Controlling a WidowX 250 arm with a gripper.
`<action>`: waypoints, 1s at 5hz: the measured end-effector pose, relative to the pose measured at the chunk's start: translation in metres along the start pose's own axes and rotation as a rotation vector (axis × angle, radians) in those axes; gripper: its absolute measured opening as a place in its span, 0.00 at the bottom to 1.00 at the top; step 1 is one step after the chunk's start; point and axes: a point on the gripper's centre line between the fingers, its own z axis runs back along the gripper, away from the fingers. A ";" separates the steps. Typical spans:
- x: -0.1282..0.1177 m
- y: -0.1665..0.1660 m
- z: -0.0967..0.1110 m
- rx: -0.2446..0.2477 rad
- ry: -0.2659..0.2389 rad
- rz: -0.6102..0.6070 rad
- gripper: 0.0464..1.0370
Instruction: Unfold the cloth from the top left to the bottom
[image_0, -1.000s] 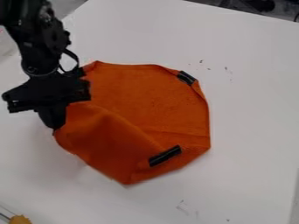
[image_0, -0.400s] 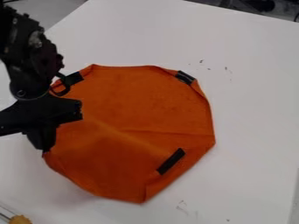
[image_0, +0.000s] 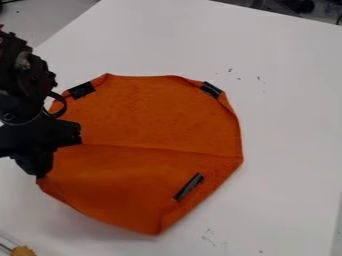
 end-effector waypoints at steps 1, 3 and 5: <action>0.001 0.002 -0.002 -0.002 0.014 -0.031 0.49; 0.008 0.005 0.008 0.041 0.036 -0.052 0.98; 0.027 -0.004 0.013 -0.061 -0.031 -0.370 0.97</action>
